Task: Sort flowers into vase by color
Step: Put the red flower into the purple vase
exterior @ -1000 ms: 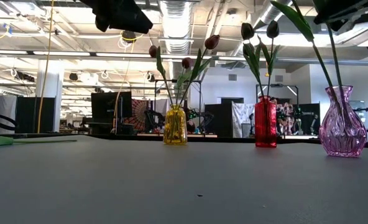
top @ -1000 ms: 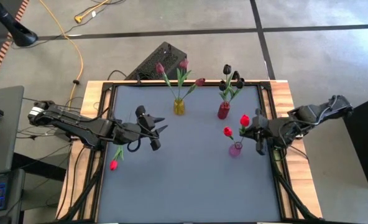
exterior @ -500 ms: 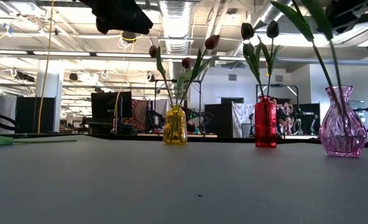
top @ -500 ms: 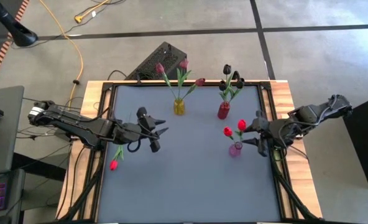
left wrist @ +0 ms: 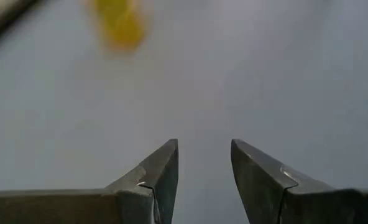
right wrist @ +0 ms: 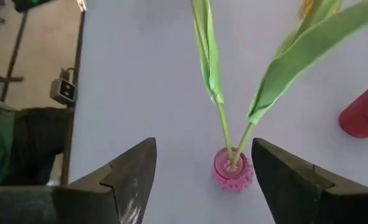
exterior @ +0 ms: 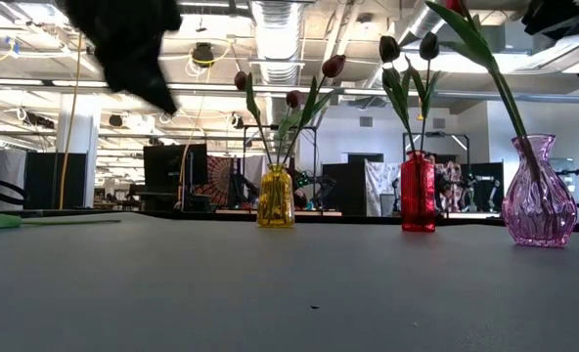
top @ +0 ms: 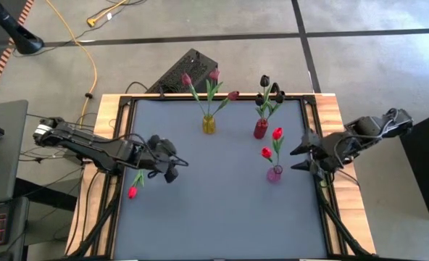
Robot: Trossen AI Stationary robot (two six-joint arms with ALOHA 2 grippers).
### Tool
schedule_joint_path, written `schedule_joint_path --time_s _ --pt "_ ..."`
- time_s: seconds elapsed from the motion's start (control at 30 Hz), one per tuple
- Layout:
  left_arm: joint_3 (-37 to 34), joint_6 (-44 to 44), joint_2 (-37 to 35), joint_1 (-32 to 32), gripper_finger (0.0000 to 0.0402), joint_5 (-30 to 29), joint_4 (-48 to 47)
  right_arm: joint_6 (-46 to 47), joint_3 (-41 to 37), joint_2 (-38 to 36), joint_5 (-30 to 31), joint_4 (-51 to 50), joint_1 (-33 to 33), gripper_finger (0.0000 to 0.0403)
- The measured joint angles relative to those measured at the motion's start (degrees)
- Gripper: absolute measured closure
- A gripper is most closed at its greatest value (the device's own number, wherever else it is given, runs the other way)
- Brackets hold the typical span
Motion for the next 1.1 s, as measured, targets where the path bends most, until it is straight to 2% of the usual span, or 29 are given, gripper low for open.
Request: schedule_joint_path --time_s 0.13,0.27,0.47,0.73,1.1 --pt "-0.3 -21.0 0.3 1.0 0.0265 0.1 -14.3 0.5 0.5 0.0 0.0 0.1 0.0 0.0112" --pt "-4.1 -29.4 0.4 4.0 0.0265 5.7 -19.9 0.2 0.5 0.0 0.0 0.1 0.0 0.0112" --pt "-11.3 -29.4 0.5 11.3 0.0265 15.9 -19.5 0.2 0.5 0.5 -0.1 0.1 0.1 0.0112" --pt "-14.1 -26.5 0.4 17.8 0.0265 17.6 -21.8 0.0 0.5 0.4 -0.2 0.1 0.1 0.0112" --pt "-18.8 -25.1 0.4 19.1 0.0265 20.5 -18.0 -1.5 0.5 0.4 -0.3 0.1 0.1 0.0112"
